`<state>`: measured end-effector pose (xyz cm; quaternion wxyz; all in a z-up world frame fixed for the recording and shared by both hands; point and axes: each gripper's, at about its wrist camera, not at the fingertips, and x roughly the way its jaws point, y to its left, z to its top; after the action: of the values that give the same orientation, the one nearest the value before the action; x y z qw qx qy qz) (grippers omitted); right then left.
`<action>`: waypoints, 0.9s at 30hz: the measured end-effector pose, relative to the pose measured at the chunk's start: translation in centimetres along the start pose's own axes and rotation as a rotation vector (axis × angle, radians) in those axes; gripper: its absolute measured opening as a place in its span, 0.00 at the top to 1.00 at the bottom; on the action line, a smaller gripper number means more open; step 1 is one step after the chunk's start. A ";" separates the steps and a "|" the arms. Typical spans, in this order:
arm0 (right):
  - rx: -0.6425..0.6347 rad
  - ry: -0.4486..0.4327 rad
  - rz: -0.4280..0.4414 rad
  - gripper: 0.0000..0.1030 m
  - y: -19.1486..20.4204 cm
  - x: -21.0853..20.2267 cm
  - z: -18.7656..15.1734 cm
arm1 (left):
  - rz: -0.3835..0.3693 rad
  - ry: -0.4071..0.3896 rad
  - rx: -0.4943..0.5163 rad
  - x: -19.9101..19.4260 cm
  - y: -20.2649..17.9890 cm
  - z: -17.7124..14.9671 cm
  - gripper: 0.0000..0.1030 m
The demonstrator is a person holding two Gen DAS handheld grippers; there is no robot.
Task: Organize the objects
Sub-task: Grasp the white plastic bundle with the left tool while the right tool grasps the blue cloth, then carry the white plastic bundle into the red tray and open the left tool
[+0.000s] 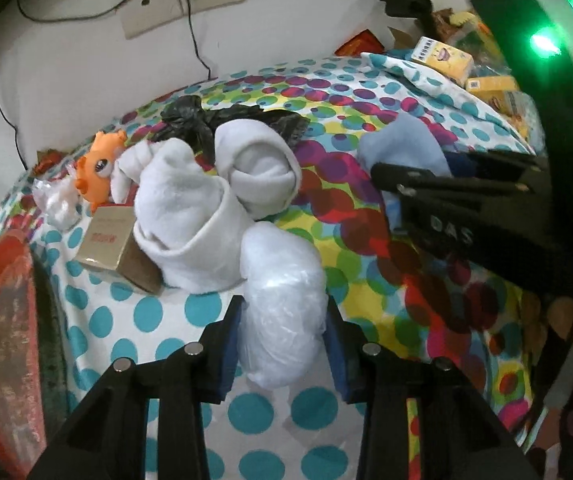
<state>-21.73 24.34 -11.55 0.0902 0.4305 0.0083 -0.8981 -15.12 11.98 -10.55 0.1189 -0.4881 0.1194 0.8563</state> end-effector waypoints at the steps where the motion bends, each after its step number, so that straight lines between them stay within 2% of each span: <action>1: 0.000 0.000 0.000 0.64 0.0 0.0 0.0 | 0.003 -0.003 0.006 -0.4 -0.1 -0.2 0.64; 6: 0.000 0.000 0.001 0.64 0.2 0.0 0.0 | 0.003 -0.004 0.031 -1.9 -0.3 -1.3 0.64; 10: 0.000 0.001 0.000 0.64 0.3 0.0 0.1 | -0.012 -0.013 0.005 -3.6 1.0 -2.2 0.64; 15: 0.010 0.002 -0.019 0.64 0.3 0.0 0.2 | 0.002 -0.022 -0.056 -5.4 3.9 -3.1 0.64; 20: 0.021 0.002 -0.050 0.63 0.5 0.1 0.2 | 0.043 -0.030 -0.141 -7.5 8.3 -4.6 0.64; 23: 0.029 0.001 -0.053 0.63 0.7 0.1 0.2 | 0.094 -0.032 -0.192 -8.4 11.4 -5.6 0.64; 27: 0.038 0.001 -0.062 0.63 1.0 0.1 0.3 | 0.110 -0.032 -0.258 -9.0 14.8 -6.5 0.64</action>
<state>-21.86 23.34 -11.43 0.0541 0.4322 0.0048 -0.9001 -10.10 -4.83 -4.68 0.0099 -0.4782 0.0328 0.8776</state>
